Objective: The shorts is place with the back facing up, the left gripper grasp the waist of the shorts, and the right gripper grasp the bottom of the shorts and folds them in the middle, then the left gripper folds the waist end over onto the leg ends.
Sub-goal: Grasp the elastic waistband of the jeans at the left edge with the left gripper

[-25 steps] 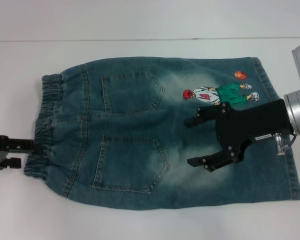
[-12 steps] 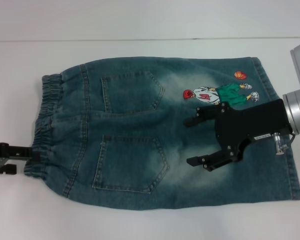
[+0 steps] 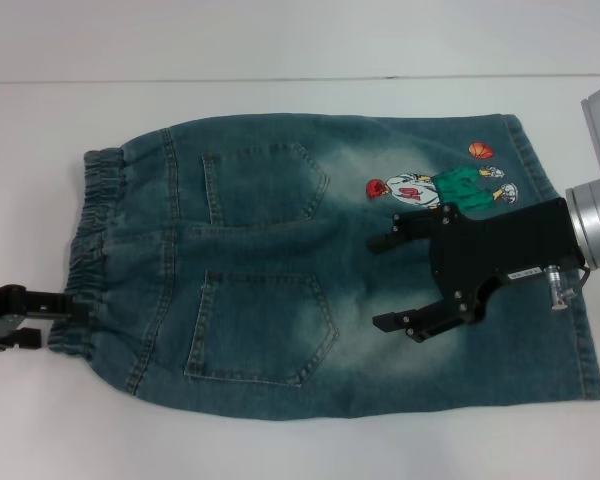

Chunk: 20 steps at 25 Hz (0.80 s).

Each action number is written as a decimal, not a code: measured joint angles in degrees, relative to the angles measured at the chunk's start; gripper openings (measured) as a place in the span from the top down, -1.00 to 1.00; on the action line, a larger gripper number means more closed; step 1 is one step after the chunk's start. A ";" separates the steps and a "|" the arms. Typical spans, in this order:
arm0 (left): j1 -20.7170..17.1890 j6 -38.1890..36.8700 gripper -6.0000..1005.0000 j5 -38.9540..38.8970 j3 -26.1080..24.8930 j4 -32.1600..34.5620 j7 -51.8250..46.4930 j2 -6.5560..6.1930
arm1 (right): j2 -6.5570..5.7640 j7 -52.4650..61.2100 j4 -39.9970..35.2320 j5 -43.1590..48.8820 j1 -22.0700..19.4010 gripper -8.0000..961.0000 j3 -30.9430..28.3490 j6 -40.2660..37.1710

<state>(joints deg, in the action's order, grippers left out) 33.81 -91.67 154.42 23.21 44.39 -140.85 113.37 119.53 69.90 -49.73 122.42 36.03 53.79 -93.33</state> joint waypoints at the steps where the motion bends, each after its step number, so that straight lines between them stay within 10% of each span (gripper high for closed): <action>1: 0.00 0.01 -0.80 0.00 0.00 -0.01 -0.01 0.00 | 0.00 0.00 0.00 0.00 0.00 -0.86 0.00 0.00; 20: 0.65 0.30 -0.80 0.02 0.63 -0.09 -1.45 0.04 | 0.00 -0.76 -0.02 0.15 0.08 -0.86 0.00 0.72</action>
<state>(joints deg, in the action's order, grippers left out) 34.46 -91.37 154.44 23.83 44.30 -142.31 113.42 119.53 69.15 -49.75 122.57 36.11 53.79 -92.62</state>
